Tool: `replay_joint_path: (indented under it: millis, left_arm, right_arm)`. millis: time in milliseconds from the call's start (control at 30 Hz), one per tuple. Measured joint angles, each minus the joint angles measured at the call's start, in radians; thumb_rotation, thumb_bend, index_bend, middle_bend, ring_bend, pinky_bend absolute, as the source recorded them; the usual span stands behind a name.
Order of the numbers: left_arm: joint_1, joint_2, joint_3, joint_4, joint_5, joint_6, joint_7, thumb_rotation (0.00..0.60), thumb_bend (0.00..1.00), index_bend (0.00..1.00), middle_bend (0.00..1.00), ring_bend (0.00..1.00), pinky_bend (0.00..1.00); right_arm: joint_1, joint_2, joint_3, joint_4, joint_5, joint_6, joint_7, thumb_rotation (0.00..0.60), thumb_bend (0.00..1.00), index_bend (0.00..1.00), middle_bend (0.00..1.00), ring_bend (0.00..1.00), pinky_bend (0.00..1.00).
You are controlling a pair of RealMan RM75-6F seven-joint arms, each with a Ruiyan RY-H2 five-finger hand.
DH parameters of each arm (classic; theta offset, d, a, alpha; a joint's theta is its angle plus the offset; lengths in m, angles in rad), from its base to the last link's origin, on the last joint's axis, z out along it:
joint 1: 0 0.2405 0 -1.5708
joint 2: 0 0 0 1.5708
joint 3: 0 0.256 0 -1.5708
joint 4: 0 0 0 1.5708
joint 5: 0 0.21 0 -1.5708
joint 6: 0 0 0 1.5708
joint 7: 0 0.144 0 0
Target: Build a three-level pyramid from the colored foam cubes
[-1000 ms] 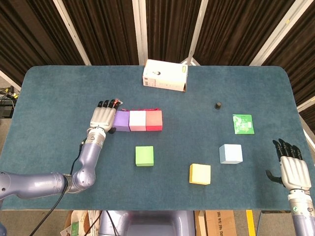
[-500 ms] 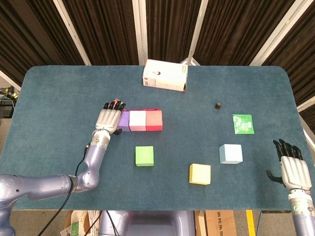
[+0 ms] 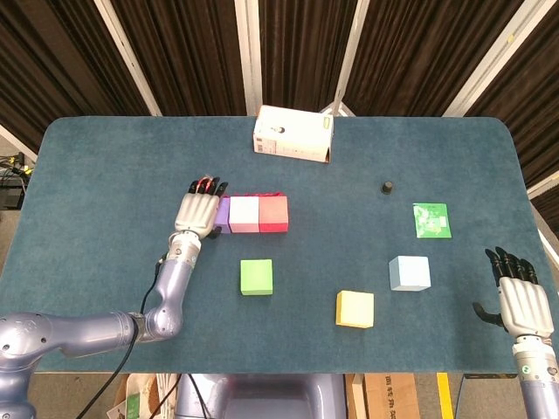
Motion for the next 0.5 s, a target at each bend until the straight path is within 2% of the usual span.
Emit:
replay_joint_path:
  millis: [267, 500]
  left_arm:
    - [0.005, -0.041, -0.013, 0.05, 0.039, 0.008, -0.008, 0.6, 0.35, 0.03, 0.0, 0.0, 0.0]
    - [0.012, -0.051, -0.022, 0.051, 0.054, 0.002, -0.005, 0.6, 0.35, 0.03, 0.0, 0.0, 0.0]
  right_arm:
    - [0.004, 0.001, -0.002, -0.001, 0.008, -0.01, -0.004, 0.6, 0.29, 0.03, 0.02, 0.0, 0.0]
    - [0.006, 0.002, -0.002, -0.002, 0.014, -0.013, -0.007, 0.6, 0.29, 0.03, 0.02, 0.0, 0.0]
